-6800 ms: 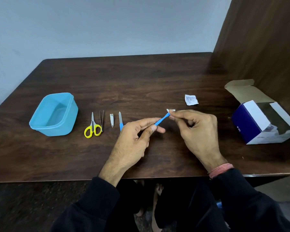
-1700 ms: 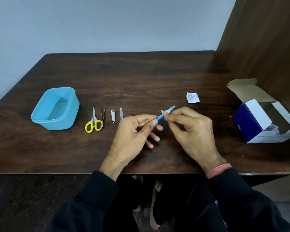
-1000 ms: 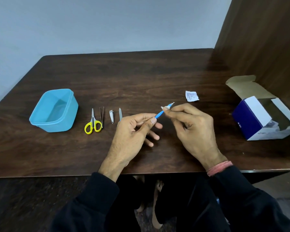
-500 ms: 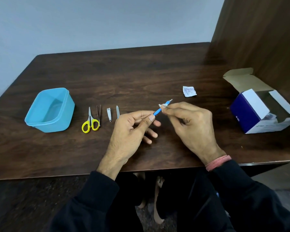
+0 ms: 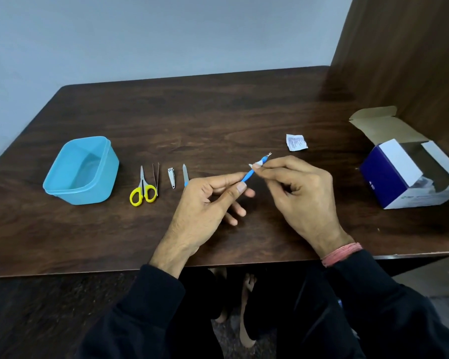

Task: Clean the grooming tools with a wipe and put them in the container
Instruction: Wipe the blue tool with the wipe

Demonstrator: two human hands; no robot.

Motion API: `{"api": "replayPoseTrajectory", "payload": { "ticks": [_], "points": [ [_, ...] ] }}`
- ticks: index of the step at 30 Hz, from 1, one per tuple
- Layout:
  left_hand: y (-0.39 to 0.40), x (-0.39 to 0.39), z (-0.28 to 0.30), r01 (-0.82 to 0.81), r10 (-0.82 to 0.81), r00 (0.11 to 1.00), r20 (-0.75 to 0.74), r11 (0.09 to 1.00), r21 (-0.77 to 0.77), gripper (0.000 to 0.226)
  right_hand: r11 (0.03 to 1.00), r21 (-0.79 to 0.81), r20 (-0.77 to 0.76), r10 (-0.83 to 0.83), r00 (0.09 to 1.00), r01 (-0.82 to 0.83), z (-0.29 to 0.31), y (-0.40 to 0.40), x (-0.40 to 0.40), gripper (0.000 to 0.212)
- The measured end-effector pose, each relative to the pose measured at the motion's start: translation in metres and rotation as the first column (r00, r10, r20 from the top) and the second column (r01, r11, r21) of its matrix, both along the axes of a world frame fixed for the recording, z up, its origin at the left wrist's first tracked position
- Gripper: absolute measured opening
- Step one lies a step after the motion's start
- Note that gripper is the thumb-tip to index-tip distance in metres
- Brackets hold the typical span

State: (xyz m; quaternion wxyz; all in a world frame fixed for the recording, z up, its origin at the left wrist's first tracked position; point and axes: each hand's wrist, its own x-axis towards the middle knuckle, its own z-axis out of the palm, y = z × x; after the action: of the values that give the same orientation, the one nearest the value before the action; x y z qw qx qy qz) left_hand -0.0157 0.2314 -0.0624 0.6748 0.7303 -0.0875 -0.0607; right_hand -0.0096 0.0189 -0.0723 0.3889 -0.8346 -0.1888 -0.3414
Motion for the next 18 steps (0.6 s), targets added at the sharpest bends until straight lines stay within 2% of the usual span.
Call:
{"api": "replayPoseTrajectory", "payload": {
  "ticks": [9,14,18],
  "points": [
    [0.0062,-0.0018,0.0068,0.181,-0.181,0.983,0.022,0.983,0.030,0.036,0.995,0.053,0.002,-0.083,0.997,0.083,-0.0002,-0.0032,0.0014,0.023],
    [0.0073,0.0001,0.0051,0.155,-0.155,0.988,0.021,0.988,0.009,0.037,0.998,-0.060,0.041,0.018,0.999,-0.015,-0.0015,0.0013,-0.0033,0.018],
    [0.0044,-0.0005,0.0052,0.124,-0.124,0.992,-0.004,0.992,-0.010,0.033,0.999,-0.021,0.054,-0.031,0.998,0.032,-0.0004,0.0007,-0.0020,0.020]
  ]
}}
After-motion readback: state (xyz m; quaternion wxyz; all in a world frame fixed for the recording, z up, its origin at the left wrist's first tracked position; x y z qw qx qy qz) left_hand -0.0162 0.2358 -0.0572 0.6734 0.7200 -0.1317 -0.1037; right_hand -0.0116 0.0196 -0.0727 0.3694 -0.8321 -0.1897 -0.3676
